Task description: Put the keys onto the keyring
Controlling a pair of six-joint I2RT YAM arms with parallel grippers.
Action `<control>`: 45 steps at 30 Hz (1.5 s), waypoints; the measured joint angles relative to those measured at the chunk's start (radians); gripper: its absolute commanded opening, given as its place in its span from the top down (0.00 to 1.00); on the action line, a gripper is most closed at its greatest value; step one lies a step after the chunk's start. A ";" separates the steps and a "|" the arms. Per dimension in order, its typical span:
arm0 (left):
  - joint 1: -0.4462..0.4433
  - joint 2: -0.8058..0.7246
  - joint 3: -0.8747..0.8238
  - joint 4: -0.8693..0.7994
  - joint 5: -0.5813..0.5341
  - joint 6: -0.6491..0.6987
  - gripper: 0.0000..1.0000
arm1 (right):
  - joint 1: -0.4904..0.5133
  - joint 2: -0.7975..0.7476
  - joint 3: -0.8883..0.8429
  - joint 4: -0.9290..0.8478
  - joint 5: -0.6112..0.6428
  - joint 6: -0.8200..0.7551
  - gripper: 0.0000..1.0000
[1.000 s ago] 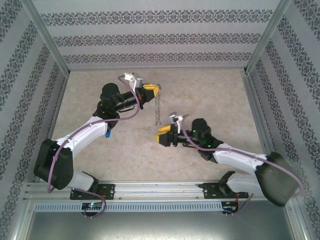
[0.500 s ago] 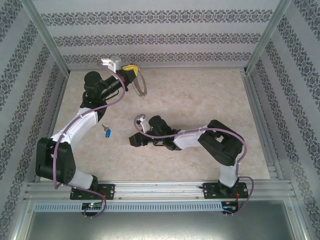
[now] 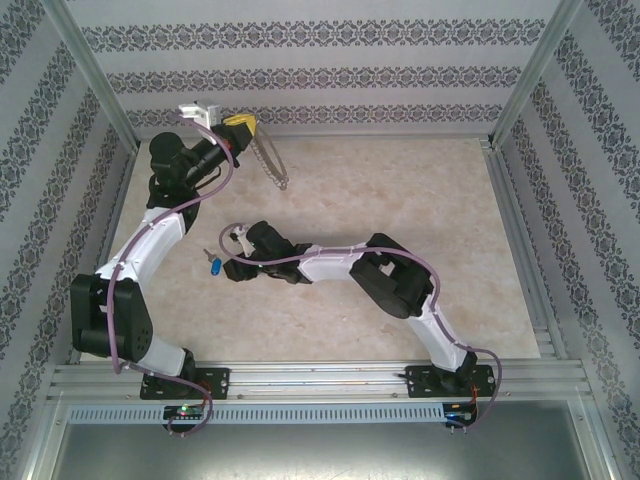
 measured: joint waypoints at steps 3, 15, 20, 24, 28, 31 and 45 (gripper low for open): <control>0.013 0.012 0.000 0.000 0.002 -0.011 1.00 | 0.007 0.063 0.080 -0.049 0.050 -0.027 0.52; 0.032 0.017 0.011 0.000 0.007 -0.032 1.00 | 0.034 0.175 0.272 -0.119 0.121 -0.072 0.54; 0.035 0.017 0.011 0.000 0.016 -0.037 1.00 | 0.034 0.214 0.332 -0.133 0.120 -0.071 0.58; 0.044 0.017 0.011 0.000 0.024 -0.042 1.00 | 0.034 0.234 0.366 -0.145 0.120 -0.072 0.67; 0.047 0.017 0.011 0.000 0.024 -0.048 1.00 | 0.032 0.250 0.386 -0.147 0.120 -0.071 0.77; 0.050 0.019 0.011 0.000 0.027 -0.055 1.00 | 0.032 0.255 0.391 -0.147 0.121 -0.069 0.82; 0.052 0.026 0.011 0.001 0.032 -0.074 1.00 | 0.026 0.241 0.342 -0.077 0.085 -0.063 1.00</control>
